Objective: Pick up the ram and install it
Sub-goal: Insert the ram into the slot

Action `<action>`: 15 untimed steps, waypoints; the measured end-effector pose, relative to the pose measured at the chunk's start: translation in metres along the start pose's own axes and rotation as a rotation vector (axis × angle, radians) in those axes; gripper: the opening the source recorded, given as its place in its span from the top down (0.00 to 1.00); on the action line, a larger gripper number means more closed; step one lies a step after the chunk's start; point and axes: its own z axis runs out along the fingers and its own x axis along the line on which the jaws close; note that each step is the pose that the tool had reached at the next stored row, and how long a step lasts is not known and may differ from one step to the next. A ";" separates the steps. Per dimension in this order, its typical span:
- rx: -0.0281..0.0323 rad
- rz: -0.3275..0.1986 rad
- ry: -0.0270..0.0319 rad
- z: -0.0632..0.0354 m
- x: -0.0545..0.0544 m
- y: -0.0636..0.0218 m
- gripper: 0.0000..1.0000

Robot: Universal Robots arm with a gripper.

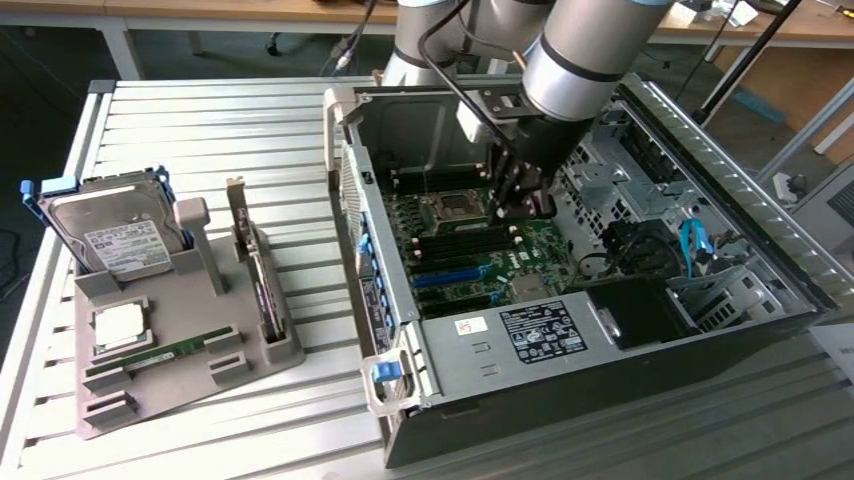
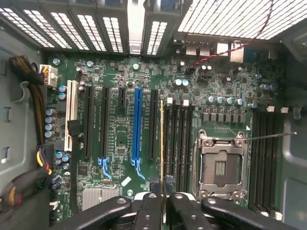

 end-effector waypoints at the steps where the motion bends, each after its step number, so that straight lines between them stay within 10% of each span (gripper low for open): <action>1: 0.0000 0.000 0.0001 0.0017 0.000 0.0000 0.87; 15: 0.0001 0.000 -0.0001 0.0301 -0.010 -0.0016 0.87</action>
